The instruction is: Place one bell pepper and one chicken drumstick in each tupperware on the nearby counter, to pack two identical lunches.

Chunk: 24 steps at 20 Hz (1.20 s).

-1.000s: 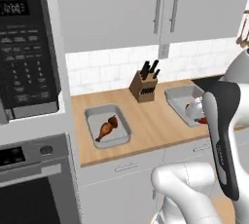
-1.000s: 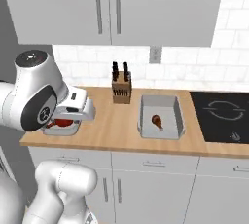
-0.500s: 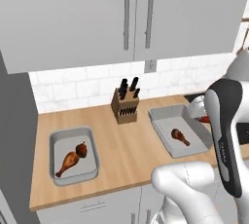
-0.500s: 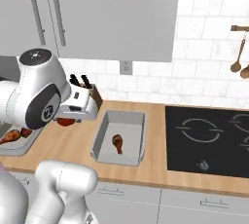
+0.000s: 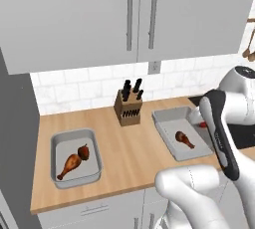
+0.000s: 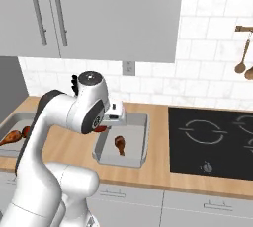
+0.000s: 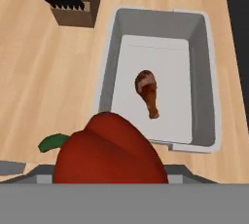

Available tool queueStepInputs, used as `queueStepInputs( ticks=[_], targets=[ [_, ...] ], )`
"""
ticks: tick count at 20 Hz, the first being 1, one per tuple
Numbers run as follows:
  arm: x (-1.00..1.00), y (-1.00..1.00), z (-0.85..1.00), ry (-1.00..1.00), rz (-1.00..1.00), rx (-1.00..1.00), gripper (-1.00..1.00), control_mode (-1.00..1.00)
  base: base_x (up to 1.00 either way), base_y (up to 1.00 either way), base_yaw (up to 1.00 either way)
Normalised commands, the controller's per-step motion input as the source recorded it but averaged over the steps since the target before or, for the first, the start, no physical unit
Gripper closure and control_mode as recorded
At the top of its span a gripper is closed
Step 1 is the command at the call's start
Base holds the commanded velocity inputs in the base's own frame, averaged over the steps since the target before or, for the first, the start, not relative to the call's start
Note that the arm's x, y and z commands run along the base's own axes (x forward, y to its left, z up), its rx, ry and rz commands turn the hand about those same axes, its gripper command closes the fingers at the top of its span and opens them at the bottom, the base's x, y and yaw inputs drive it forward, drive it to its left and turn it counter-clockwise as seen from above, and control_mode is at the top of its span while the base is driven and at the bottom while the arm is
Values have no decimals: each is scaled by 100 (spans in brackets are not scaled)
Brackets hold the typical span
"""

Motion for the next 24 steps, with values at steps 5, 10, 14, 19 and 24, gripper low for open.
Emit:
queueStepInputs(
  ticks=[5,10,14,19,24],
  targets=[
    [100,-13,-85,1,-4,0,100,-100,0,0,0],
    [100,-31,-68,2,0,0,100,-100,0,0,0],
    [82,-28,-12,0,0,1,100,-100,0,0,0],
    [74,-28,-7,1,0,3,100,-100,0,0,0],
    [58,-17,-36,7,0,0,100,-100,0,0,0]
  ],
)
